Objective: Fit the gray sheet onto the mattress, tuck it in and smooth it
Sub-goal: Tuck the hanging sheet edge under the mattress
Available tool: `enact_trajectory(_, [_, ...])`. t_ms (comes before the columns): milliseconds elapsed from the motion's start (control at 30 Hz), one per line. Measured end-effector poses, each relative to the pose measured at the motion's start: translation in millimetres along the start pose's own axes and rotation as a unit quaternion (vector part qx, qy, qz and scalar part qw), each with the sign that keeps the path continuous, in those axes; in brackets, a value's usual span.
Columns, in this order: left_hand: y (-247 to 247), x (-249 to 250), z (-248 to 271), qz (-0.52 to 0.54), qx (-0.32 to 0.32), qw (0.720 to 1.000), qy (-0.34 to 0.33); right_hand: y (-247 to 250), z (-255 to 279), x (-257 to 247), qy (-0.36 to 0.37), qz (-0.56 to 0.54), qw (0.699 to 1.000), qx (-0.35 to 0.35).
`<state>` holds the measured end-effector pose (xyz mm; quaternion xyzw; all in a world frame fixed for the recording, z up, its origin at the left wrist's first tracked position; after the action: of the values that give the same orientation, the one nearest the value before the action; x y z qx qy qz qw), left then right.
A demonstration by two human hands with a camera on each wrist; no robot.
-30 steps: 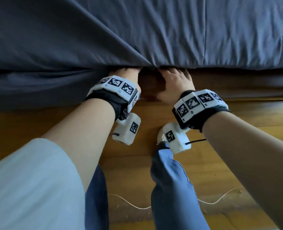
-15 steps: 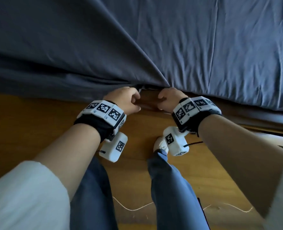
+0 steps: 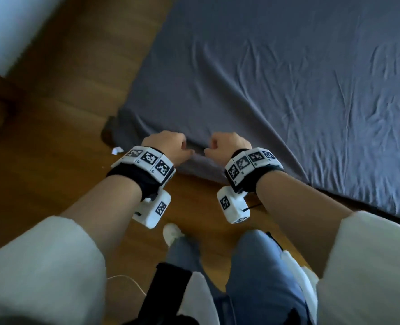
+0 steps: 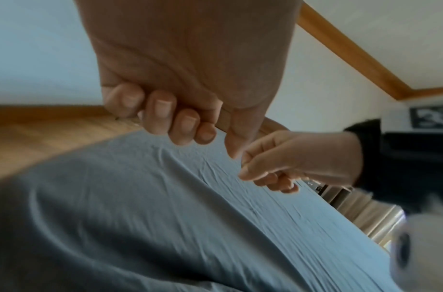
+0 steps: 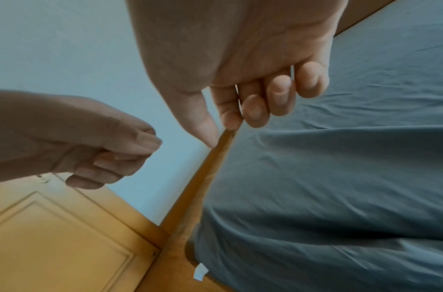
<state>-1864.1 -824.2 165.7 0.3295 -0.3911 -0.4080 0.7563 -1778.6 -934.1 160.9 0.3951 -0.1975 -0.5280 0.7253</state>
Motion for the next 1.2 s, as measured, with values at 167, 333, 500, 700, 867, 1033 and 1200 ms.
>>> enact_trajectory(167, [46.1,-70.6,23.0,0.0,0.002,1.0,0.031,20.3,-0.9,-99.5,0.06,0.031,0.997,0.028])
enact_trajectory(333, [60.9,-125.8,19.5,0.002,-0.024,0.998,0.058,22.2,-27.6,-145.7,0.079,0.042,0.996,0.021])
enact_trajectory(500, [71.8,-161.0,-4.0,0.001,-0.054,0.996,0.078,28.8,-65.9,-171.2,0.066,0.03,0.997,0.004])
enact_trajectory(700, [93.4,-198.5,-34.6,0.061,-0.031,0.994,0.087,45.2,-98.1,-197.8,0.039,-0.019,0.999,-0.002])
enact_trajectory(867, [97.2,-228.9,-59.2,0.114,-0.041,0.989,0.084,33.6,-124.9,-219.6,0.001,-0.02,0.999,-0.025])
enact_trajectory(1033, [98.9,-268.1,-75.8,0.065,-0.125,0.99,0.032,11.1,-142.1,-240.8,-0.071,-0.071,0.994,-0.053])
enact_trajectory(1200, [95.9,-321.5,-92.1,0.011,-0.166,0.986,0.002,-28.1,-160.0,-262.2,-0.133,-0.129,0.98,-0.076])
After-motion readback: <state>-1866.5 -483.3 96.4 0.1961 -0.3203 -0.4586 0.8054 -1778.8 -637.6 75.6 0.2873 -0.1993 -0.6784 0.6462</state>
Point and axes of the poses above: each hand's wrist, its own z-axis away from the middle knuckle, its own y-axis out of the back of the hand, x = y × z, the point moved 6 cm from there along -z, towards the middle knuckle, and after that the axes turned 14 degrees about -y, right-handed, at the moved point
